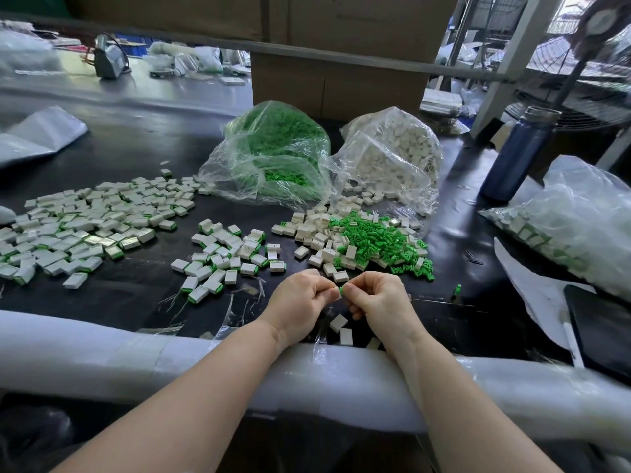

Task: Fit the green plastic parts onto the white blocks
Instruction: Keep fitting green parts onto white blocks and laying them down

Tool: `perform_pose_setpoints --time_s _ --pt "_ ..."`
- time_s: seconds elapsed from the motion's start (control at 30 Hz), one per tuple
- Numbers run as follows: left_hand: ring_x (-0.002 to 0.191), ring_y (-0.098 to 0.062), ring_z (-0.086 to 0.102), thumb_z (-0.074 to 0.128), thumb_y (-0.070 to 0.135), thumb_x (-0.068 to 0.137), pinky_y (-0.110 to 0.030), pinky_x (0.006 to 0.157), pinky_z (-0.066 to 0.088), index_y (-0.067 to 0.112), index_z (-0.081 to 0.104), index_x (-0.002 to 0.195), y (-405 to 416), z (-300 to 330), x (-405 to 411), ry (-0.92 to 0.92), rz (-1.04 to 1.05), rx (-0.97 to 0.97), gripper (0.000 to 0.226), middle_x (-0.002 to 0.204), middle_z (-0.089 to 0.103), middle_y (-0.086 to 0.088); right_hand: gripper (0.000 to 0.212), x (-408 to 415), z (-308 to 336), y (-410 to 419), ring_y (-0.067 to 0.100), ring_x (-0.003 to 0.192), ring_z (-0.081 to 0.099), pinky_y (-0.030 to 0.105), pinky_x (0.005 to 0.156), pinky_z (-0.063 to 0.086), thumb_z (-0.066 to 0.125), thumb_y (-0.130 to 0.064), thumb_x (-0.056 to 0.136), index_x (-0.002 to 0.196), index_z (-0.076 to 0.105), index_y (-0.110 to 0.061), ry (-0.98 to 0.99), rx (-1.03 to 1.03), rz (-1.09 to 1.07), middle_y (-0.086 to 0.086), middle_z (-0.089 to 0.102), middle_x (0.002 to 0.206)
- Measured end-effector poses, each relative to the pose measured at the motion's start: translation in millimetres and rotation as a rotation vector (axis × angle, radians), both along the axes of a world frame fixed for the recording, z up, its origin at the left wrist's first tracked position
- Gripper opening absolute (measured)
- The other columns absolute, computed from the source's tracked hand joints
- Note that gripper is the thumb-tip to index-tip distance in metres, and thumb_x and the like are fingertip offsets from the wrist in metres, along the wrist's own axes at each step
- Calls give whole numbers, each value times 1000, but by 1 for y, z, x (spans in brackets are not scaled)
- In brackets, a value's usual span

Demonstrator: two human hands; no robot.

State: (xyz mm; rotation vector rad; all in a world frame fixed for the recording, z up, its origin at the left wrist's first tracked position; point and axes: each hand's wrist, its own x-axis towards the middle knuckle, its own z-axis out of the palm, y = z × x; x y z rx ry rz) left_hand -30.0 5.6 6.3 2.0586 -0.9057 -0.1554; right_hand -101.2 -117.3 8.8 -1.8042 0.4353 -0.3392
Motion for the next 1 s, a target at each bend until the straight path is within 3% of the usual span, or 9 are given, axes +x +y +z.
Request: perform_pose_setpoints --time_s 0.27,0.43,0.57,0.77,0.9,1.0 --pt "82 -19 55 59 14 90 -32 80 44 4 72 94 0 1 0 43 -22 7 17 81 56 -4 21 -1 2 1 1 43 49 15 45 43 61 -1 85 66 61 -11 -9 -19 58 2 58 55" --pt "82 -21 59 59 15 90 -30 79 47 5 71 96 -1 1 -3 82 3 -95 17 84 64 -6 13 0 1 2 4 44 52 17 45 47 65 -1 83 71 65 -4 -123 108 -44 1 59 53" --pt "85 -27 65 60 17 89 -39 81 52 14 72 96 0 3 -4 181 21 -157 14 86 72 -10 12 0 1 1 4 48 55 18 47 49 69 -3 81 70 66 -8 -163 142 -36 -2 64 53" --pt "87 -36 64 63 12 85 -48 83 51 15 70 87 1 5 -4 282 34 -191 8 87 70 -18 18 -2 1 0 11 55 58 19 48 47 72 -3 78 65 67 -14 -178 144 35 1 66 59" --pt "88 -39 61 58 15 80 -48 83 50 12 68 85 1 7 -4 276 14 -190 11 87 68 -22 12 -2 1 1 10 53 55 20 48 46 71 -6 79 69 67 -11 -177 149 71 0 63 59" --pt "90 -40 59 56 1 87 -40 86 51 12 64 87 0 7 -3 297 10 -234 14 96 64 -25 6 0 0 1 9 62 59 20 51 48 65 -12 86 80 64 -13 -175 154 46 -2 64 69"
